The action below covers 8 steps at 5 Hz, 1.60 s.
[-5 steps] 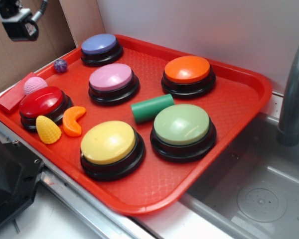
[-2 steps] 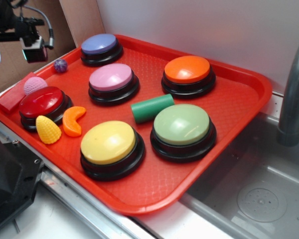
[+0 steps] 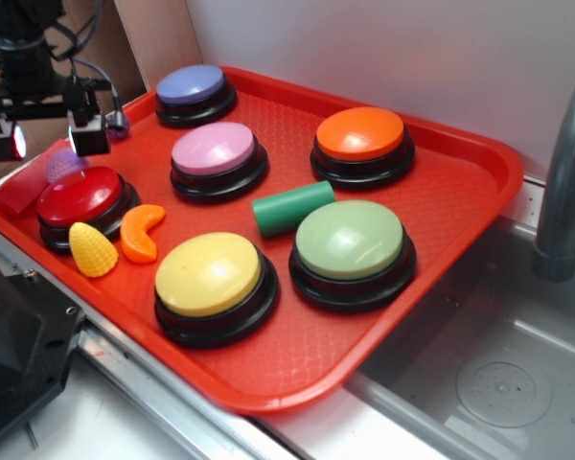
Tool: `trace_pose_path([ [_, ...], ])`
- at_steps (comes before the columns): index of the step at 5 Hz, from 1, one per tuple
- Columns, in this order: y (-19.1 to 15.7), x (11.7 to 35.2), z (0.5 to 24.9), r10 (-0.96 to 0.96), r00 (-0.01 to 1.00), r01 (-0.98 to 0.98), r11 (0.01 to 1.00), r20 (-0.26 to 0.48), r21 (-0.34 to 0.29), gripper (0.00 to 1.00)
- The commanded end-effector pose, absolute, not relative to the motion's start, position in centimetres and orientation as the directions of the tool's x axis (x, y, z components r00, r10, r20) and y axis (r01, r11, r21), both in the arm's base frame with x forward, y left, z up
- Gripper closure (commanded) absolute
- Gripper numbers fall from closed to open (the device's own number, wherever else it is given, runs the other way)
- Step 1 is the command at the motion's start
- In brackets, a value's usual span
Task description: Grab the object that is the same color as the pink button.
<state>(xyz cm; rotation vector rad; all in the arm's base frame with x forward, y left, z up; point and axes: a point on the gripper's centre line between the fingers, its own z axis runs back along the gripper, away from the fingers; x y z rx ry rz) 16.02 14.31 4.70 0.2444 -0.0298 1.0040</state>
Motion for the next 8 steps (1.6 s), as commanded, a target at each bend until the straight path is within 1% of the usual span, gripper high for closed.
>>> trace_pose_path([
  [1,15.4,15.6,3.7,0.839,0.515,-0.857,0.496,0.174,0.143,0.0],
  [2,15.2,15.8,3.2,0.83,0.532,-0.846,0.516,0.169,0.131,0.0],
  [3,15.1,15.9,2.8,0.83,0.532,-0.847,0.521,0.168,0.108,0.87],
  [4,15.0,16.0,3.4,0.813,0.558,-0.829,0.554,0.166,0.073,1.0],
  [5,14.6,16.4,5.6,0.761,0.619,-0.781,0.623,0.193,0.043,1.0],
  [6,13.7,17.1,8.2,0.683,0.693,-0.703,0.711,0.233,0.01,1.0],
  [7,11.6,18.2,10.3,0.537,0.812,-0.544,0.838,0.231,-0.034,1.0],
  [8,7.2,18.3,13.1,0.323,0.902,-0.317,0.946,0.287,-0.068,1.0],
])
